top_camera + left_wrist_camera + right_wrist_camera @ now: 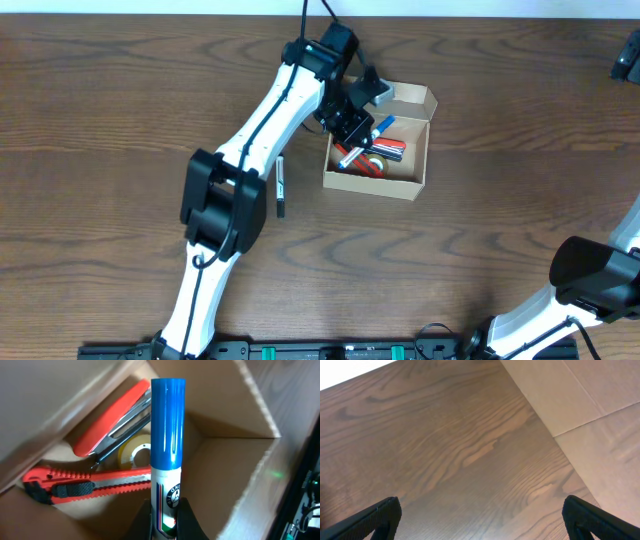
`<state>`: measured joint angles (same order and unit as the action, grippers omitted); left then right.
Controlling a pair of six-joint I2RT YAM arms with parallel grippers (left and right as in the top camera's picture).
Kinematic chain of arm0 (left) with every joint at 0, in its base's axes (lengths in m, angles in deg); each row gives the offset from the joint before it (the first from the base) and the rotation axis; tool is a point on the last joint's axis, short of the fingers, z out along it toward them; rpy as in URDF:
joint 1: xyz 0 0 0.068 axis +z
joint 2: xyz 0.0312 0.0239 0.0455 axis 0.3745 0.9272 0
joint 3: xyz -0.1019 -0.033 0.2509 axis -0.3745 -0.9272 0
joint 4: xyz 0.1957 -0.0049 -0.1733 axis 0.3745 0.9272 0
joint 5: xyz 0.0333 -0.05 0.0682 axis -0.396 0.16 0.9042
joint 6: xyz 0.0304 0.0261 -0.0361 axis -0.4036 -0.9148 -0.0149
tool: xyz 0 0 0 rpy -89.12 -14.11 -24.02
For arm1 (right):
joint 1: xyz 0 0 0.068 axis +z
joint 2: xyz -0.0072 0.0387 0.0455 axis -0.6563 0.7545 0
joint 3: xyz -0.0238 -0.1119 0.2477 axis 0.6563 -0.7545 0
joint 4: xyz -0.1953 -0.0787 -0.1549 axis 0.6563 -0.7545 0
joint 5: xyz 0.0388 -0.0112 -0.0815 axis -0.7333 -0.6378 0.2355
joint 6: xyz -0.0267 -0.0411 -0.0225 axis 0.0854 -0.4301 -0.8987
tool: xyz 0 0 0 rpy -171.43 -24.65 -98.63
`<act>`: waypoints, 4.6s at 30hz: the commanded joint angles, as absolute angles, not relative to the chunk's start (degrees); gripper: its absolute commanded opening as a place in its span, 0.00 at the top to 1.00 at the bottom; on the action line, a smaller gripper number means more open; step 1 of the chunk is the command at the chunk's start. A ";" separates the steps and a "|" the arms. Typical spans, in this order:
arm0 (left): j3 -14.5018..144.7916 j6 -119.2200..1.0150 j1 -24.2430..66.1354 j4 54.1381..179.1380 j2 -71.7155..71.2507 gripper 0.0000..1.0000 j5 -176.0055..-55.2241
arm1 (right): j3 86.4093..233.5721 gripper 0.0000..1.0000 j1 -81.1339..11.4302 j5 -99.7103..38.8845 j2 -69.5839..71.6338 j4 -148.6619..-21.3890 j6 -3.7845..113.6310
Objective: Pack container
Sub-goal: 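Lower the marker into the box, open and raise the left gripper, then move the left gripper to the black-capped whiteboard marker and grasp it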
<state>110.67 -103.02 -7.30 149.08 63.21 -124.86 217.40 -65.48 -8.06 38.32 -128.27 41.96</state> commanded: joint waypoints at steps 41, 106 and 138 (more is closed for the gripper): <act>111.81 -99.22 -11.28 146.44 66.55 0.69 -123.88 | 217.55 0.01 -65.72 -8.04 38.61 -128.36 42.90; 77.63 -60.42 -0.83 144.71 30.09 0.45 -92.67 | 217.55 0.01 -65.75 -8.04 38.61 -128.36 42.90; 52.84 -59.57 -0.57 123.62 31.91 0.29 -92.10 | 217.55 0.01 -65.75 -8.04 38.61 -128.36 42.90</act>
<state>53.21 -58.28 -0.66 124.12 30.51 -93.50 217.40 -65.48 -8.09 38.37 -128.29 41.96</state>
